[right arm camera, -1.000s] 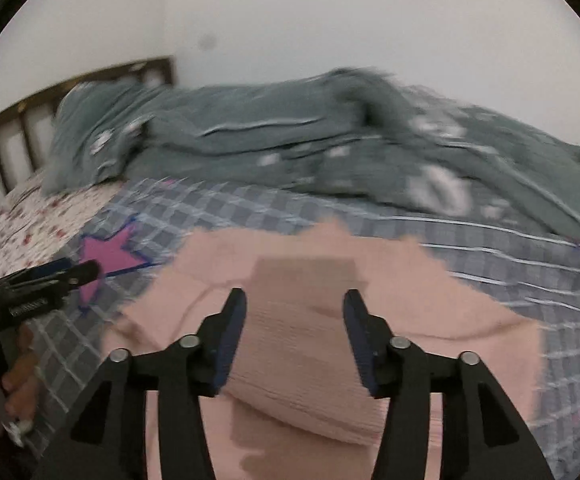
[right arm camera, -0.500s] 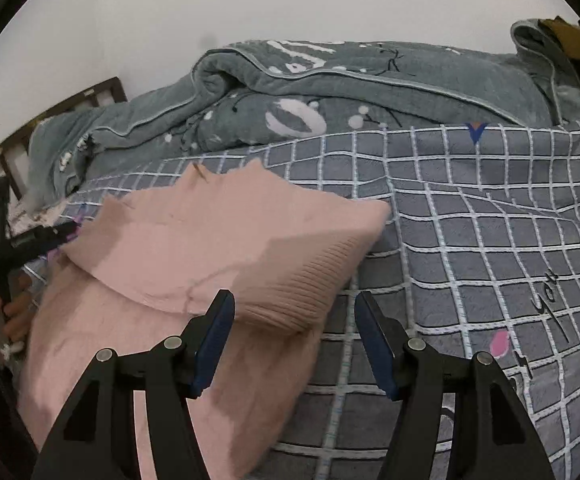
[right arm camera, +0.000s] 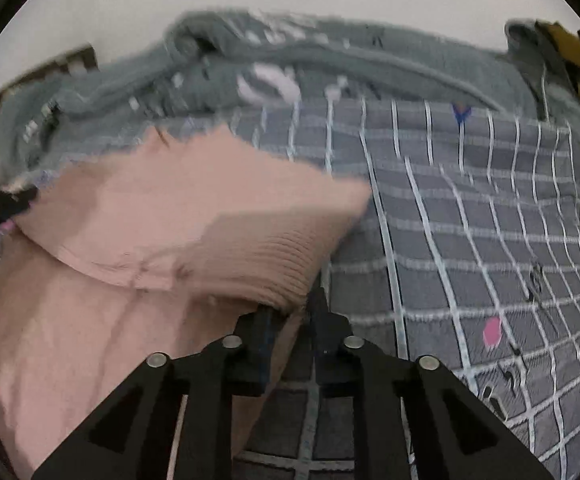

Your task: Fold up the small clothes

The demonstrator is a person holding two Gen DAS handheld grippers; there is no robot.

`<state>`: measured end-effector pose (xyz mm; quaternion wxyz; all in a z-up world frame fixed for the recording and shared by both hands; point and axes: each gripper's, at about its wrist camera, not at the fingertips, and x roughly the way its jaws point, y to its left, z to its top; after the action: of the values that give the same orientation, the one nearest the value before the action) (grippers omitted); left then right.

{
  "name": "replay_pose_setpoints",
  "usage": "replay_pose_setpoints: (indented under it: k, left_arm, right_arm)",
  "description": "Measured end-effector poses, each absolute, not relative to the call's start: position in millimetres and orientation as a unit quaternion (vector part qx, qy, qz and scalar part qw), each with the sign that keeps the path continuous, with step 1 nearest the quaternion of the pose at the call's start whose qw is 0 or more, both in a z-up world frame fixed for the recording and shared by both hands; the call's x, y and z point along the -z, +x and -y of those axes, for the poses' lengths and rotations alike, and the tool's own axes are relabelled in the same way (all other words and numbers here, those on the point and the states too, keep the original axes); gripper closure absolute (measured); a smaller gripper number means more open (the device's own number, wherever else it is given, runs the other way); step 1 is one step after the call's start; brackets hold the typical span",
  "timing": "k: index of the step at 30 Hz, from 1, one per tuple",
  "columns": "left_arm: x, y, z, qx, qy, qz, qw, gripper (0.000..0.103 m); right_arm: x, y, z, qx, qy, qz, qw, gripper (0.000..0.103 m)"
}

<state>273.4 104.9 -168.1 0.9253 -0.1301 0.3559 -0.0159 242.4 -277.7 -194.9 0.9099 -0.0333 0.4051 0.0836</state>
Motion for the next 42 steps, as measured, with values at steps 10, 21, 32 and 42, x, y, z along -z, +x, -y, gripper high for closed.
replay_pose_setpoints:
  k: [10,21,32,42]
  left_arm:
    - [181.1,284.7,-124.1,0.008,-0.171,-0.372,0.912,0.071]
    - [171.7,283.0,-119.5,0.025,-0.17,-0.344,0.923,0.085]
    - [171.5,286.6,-124.4,0.027,-0.194,-0.348,0.917,0.083]
    - [171.7,287.9,-113.2,0.036,-0.163,-0.354,0.92,0.082]
  right_arm:
    - [154.9,212.5,276.9,-0.14,0.001,-0.299,0.944,0.055]
    - [195.4,258.8,274.9,-0.053,0.02,-0.401,0.914,0.074]
    - [194.3,255.5,280.8,-0.038,0.03,-0.393,0.918,0.076]
    - [194.0,252.0,279.4,-0.032,0.025,-0.393,0.919,0.073]
